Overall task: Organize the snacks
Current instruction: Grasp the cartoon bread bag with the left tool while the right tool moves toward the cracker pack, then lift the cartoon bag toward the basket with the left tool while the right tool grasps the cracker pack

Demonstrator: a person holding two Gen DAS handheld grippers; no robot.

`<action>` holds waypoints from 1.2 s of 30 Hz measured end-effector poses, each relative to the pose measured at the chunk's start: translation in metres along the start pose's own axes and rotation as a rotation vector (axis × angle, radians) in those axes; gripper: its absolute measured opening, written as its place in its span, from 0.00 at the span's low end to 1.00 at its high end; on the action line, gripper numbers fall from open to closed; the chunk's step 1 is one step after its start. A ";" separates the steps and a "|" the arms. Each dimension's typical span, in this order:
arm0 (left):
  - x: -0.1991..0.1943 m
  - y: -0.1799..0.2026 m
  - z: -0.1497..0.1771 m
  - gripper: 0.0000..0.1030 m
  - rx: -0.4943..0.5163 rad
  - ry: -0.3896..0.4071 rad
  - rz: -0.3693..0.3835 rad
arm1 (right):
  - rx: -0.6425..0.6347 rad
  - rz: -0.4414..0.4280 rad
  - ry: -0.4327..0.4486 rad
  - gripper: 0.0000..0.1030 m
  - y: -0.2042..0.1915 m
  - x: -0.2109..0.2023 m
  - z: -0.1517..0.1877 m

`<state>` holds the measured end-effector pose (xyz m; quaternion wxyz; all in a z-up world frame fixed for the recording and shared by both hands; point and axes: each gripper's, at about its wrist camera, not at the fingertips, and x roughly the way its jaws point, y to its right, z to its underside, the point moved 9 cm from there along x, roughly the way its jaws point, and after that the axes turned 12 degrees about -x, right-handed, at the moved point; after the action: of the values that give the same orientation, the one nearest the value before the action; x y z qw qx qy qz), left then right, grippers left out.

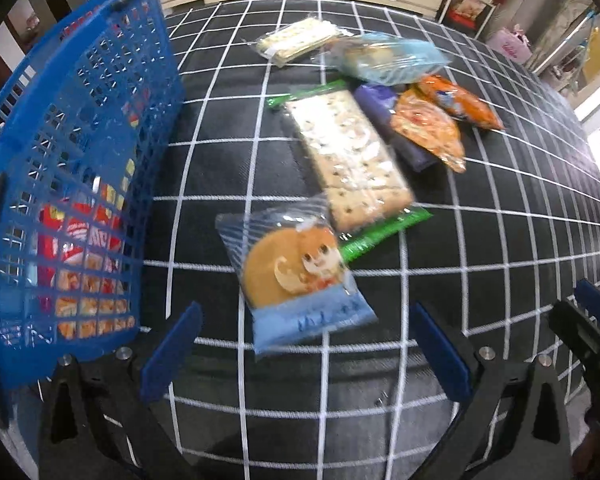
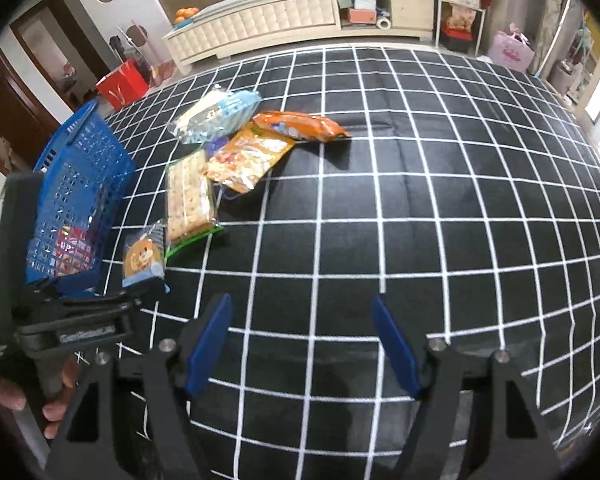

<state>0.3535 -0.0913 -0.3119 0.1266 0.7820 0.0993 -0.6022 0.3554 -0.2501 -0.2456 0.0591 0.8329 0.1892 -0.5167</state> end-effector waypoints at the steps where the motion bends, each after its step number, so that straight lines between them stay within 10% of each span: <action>1: 0.004 -0.001 -0.002 1.00 -0.003 -0.003 -0.011 | 0.002 -0.005 -0.003 0.74 0.000 0.002 0.001; 10: 0.030 -0.012 -0.012 0.99 -0.108 -0.035 0.007 | 0.057 0.005 -0.032 0.74 0.017 0.005 0.019; 17: 0.024 -0.001 -0.006 0.61 -0.029 0.016 -0.030 | 0.091 0.018 -0.043 0.74 0.022 0.001 0.035; 22: 0.019 0.009 0.003 0.51 0.004 0.018 0.031 | 0.122 0.013 -0.058 0.74 0.023 -0.002 0.047; 36: -0.121 -0.001 0.004 0.51 0.143 0.287 0.137 | 0.052 -0.045 -0.015 0.74 -0.023 -0.014 0.011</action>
<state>0.3189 -0.0920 -0.1958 0.0957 0.8720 0.0196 -0.4796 0.3320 -0.2356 -0.2364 0.0272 0.8259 0.1937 -0.5289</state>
